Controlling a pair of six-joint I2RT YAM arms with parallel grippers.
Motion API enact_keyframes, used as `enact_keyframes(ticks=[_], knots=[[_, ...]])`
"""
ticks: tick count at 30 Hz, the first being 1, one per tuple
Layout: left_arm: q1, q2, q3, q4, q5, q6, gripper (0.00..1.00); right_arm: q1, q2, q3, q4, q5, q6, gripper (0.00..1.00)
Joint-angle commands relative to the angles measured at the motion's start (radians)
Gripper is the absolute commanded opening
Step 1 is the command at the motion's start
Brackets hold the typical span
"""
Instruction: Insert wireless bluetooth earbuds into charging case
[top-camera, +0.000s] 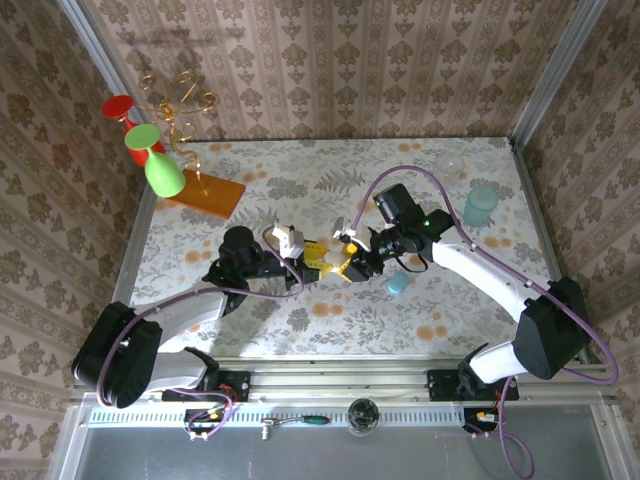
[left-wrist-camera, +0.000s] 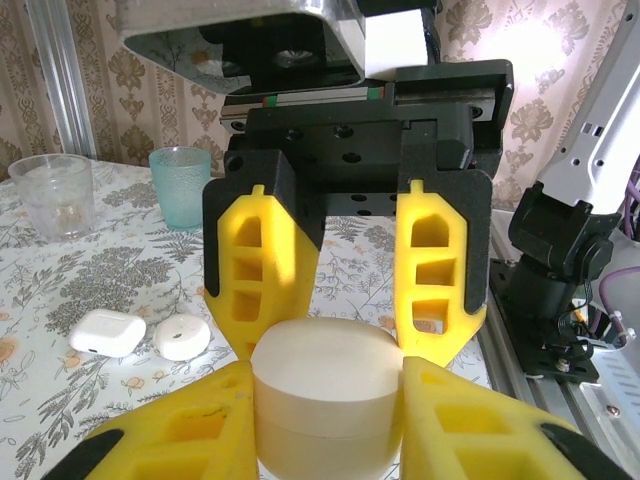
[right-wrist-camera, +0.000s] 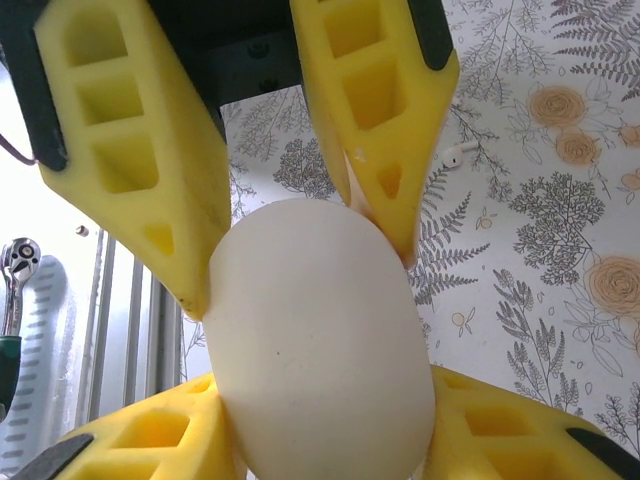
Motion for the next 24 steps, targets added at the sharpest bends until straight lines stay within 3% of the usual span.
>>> enact_keyframes(ticks=[1,7,9,15,21,24], knots=[[0.003,-0.008,0.008,0.036,0.034,-0.015,0.32,-0.003,-0.019,0.002,0.007,-0.048,-0.007,0.38],[0.004,0.002,0.017,0.033,0.041,-0.018,0.34,-0.002,-0.027,0.002,0.005,-0.04,-0.008,0.36],[0.003,0.005,0.021,0.031,0.048,-0.02,0.32,-0.002,-0.03,-0.001,0.019,-0.038,0.001,0.44],[0.004,0.015,0.023,0.053,0.055,-0.035,0.32,-0.002,-0.026,-0.01,0.074,-0.037,0.019,0.5],[0.007,0.012,0.016,0.055,0.051,-0.033,0.33,-0.004,-0.006,0.003,0.048,-0.04,0.011,0.34],[0.011,0.004,0.009,0.055,0.042,-0.025,0.37,-0.004,-0.014,0.008,0.013,-0.038,0.006,0.32]])
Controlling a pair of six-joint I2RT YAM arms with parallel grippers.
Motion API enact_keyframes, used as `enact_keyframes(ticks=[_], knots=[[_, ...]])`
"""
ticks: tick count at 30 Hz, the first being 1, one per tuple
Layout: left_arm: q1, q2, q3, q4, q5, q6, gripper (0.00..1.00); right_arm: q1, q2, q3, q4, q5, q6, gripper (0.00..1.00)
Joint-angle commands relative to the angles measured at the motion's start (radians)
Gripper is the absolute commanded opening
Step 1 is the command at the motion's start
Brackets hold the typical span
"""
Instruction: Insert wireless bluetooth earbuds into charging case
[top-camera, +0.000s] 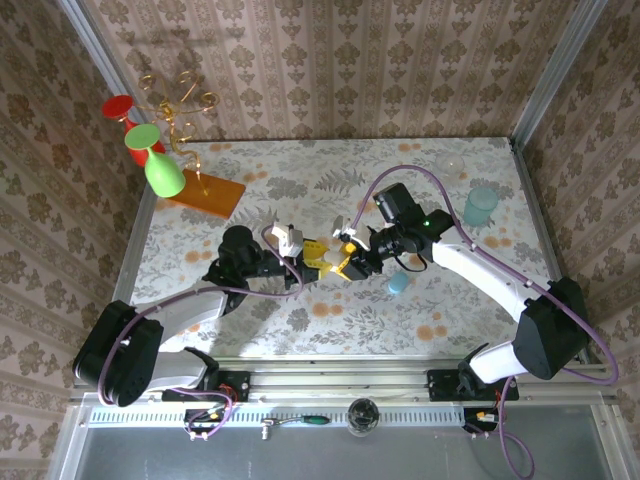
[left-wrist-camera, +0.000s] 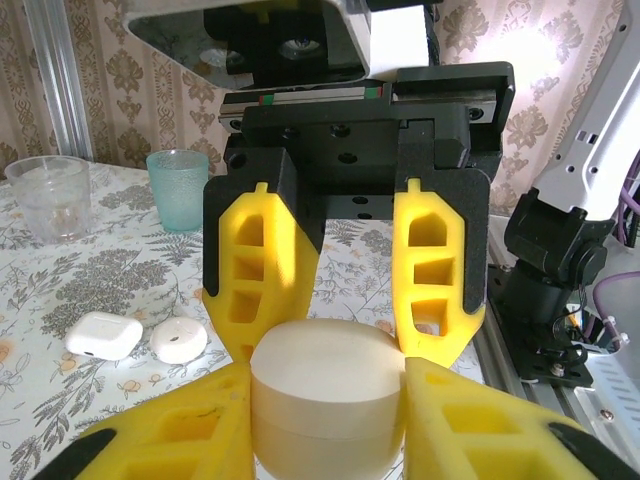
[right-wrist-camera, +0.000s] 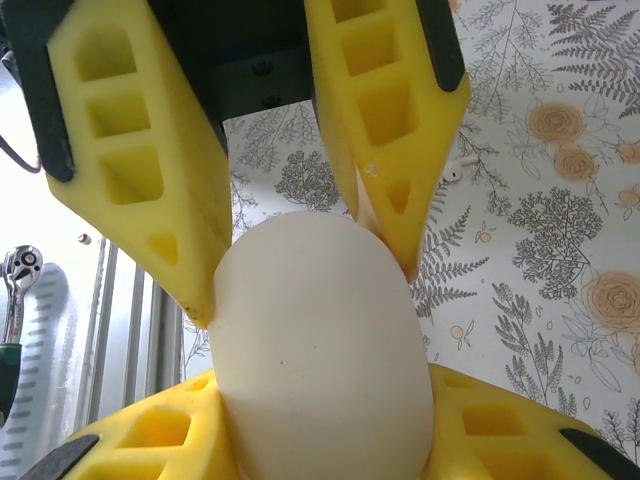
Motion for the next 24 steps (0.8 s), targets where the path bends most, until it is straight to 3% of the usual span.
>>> enact_keyframes(ticks=[1,6,10,15,19,24], knots=[[0.005,-0.008,0.007,0.033,0.023,0.003,0.4,-0.002,-0.019,0.011,-0.012,-0.021,0.002,0.32],[0.005,-0.045,0.031,-0.1,0.021,0.089,0.59,-0.002,-0.022,0.052,-0.09,-0.001,-0.013,0.28],[-0.004,-0.085,0.069,-0.303,0.003,0.211,0.65,0.002,-0.021,0.081,-0.152,0.014,-0.036,0.27],[-0.008,-0.083,0.091,-0.364,-0.005,0.242,0.71,0.015,-0.024,0.102,-0.161,0.02,-0.038,0.27],[-0.015,-0.063,0.098,-0.331,-0.002,0.22,0.71,0.024,-0.015,0.117,-0.158,0.021,-0.033,0.27],[-0.017,-0.04,0.08,-0.235,0.001,0.171,0.62,0.031,-0.013,0.12,-0.134,0.017,-0.022,0.27]])
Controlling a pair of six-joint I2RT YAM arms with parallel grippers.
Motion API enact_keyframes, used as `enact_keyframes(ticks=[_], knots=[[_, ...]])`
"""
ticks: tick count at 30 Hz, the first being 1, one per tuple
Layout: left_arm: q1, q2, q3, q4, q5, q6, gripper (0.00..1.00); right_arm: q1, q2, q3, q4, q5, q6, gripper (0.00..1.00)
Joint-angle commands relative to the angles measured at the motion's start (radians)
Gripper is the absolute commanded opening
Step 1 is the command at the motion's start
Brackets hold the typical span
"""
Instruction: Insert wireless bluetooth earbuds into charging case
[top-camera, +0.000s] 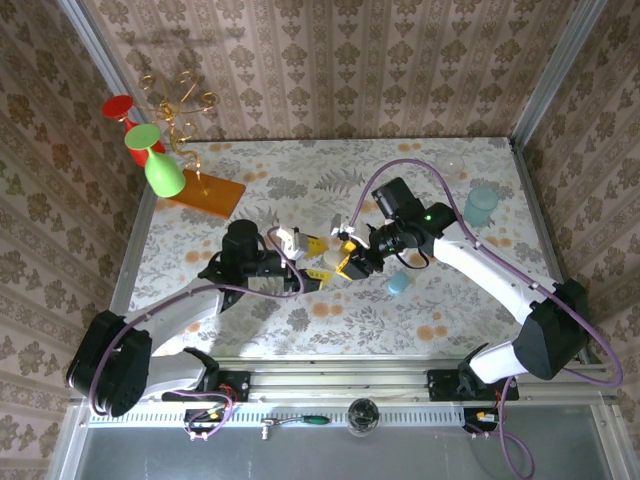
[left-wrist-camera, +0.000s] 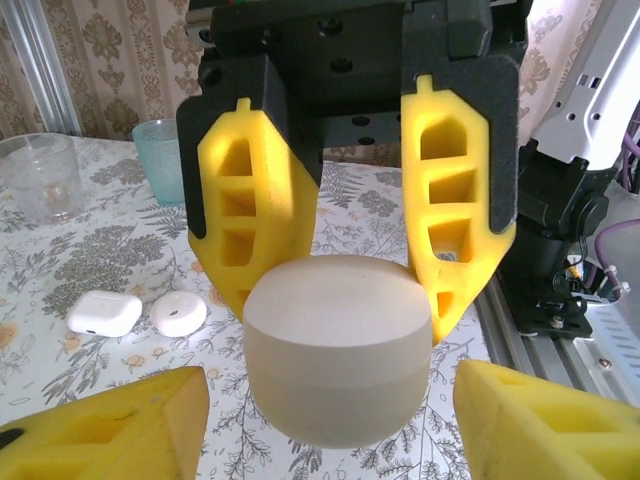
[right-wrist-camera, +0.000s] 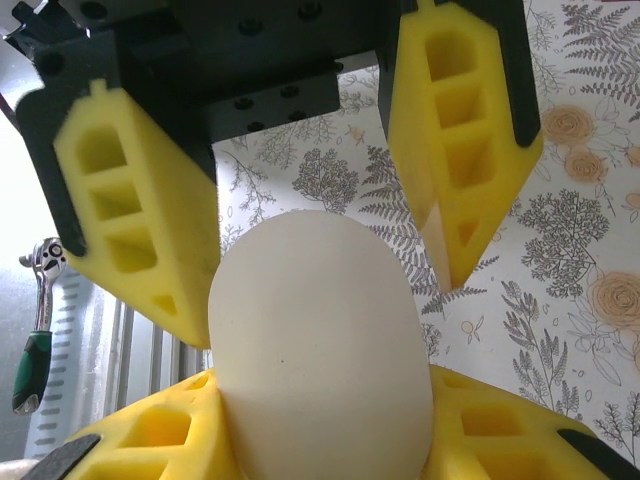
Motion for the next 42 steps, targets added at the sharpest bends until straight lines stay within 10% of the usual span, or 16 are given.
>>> enact_keyframes(ticks=[1,17,30,42], knots=[[-0.004,0.015,0.003,0.076,0.011,-0.025,0.61,0.01,-0.012,0.027,-0.001,-0.001,0.001,0.27],[-0.006,0.034,0.006,0.092,0.028,-0.046,0.37,0.023,-0.007,0.016,0.011,-0.004,0.003,0.28],[0.014,0.005,-0.024,0.105,0.038,-0.056,0.31,-0.015,-0.068,-0.045,0.108,0.075,0.079,0.64],[0.031,-0.019,-0.052,0.127,0.033,-0.053,0.32,-0.086,-0.06,-0.019,0.18,0.107,0.285,0.69]])
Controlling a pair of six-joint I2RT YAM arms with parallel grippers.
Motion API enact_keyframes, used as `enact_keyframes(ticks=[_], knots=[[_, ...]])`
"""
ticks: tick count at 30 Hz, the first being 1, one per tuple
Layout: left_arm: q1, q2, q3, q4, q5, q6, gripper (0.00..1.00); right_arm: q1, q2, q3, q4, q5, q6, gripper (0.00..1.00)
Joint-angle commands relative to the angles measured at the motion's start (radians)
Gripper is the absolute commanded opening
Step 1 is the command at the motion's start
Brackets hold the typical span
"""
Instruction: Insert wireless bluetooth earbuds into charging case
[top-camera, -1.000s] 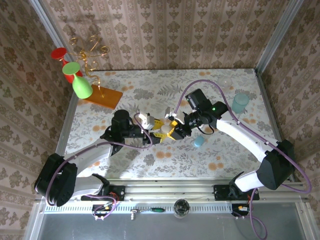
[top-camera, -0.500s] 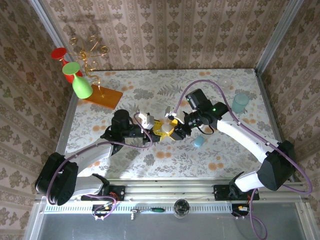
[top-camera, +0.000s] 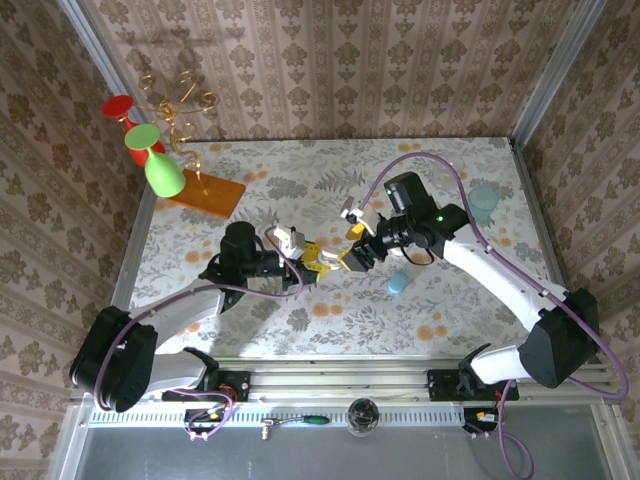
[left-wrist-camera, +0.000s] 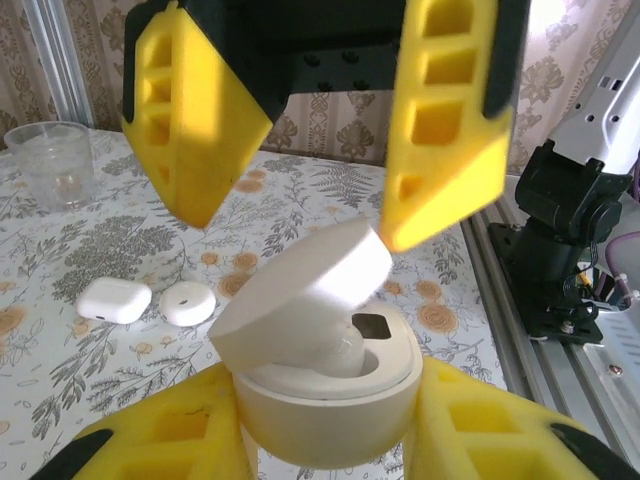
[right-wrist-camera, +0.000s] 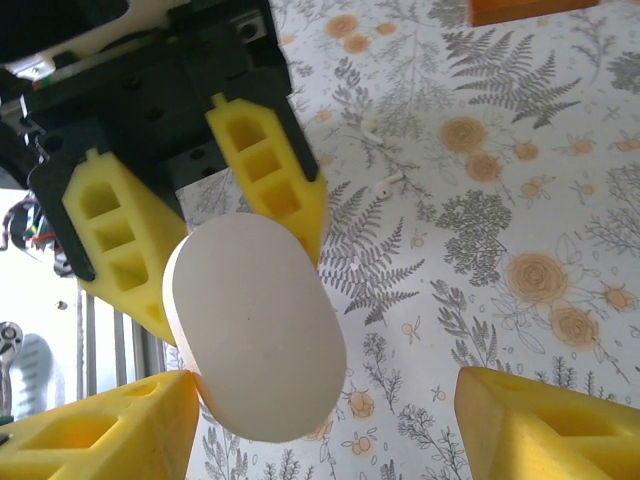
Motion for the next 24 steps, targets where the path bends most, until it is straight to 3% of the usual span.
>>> enact_keyframes(ticks=[1,11,16,24], knots=[[0.007,-0.038,-0.016,0.057,0.032,-0.015,0.32,-0.021,-0.008,0.021,0.051,0.046,0.096,0.69],[0.057,-0.025,-0.067,0.208,0.037,-0.087,0.32,-0.043,-0.023,0.043,0.107,0.04,0.247,0.69],[0.102,-0.029,-0.089,0.256,0.036,-0.107,0.33,-0.056,-0.082,-0.018,0.22,0.036,0.343,0.7],[0.111,-0.015,-0.068,0.21,0.061,-0.057,0.33,-0.04,-0.071,-0.034,0.266,0.033,0.369,0.7]])
